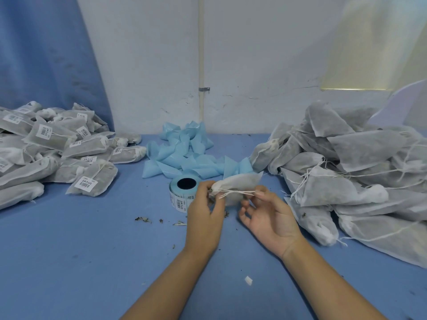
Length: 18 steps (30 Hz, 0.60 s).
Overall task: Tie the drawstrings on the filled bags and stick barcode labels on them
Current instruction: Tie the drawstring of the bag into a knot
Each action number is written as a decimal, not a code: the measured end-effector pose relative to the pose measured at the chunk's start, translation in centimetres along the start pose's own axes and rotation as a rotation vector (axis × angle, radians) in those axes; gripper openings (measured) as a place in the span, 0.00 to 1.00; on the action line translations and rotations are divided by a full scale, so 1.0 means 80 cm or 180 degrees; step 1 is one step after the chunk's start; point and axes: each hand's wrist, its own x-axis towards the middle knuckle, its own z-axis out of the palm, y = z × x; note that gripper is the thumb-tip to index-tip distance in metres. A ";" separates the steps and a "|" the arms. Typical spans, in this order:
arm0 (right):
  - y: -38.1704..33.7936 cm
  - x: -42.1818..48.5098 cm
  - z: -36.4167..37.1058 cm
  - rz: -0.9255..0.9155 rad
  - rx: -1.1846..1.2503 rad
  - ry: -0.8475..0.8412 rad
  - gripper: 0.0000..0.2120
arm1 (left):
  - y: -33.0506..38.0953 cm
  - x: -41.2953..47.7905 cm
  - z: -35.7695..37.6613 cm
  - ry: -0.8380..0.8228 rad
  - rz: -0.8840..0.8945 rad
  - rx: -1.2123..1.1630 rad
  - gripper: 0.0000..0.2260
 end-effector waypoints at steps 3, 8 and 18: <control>0.008 0.002 0.004 -0.0386 -0.0594 0.0423 0.07 | 0.003 -0.002 0.001 0.0310 0.0039 -0.0039 0.09; 0.023 0.005 0.010 -0.0975 -0.1240 0.0939 0.08 | 0.006 -0.002 0.002 0.0535 0.0074 -0.0102 0.14; 0.028 0.005 0.006 -0.1012 -0.1364 0.1101 0.08 | -0.003 0.001 0.000 0.0169 0.0049 -0.0418 0.22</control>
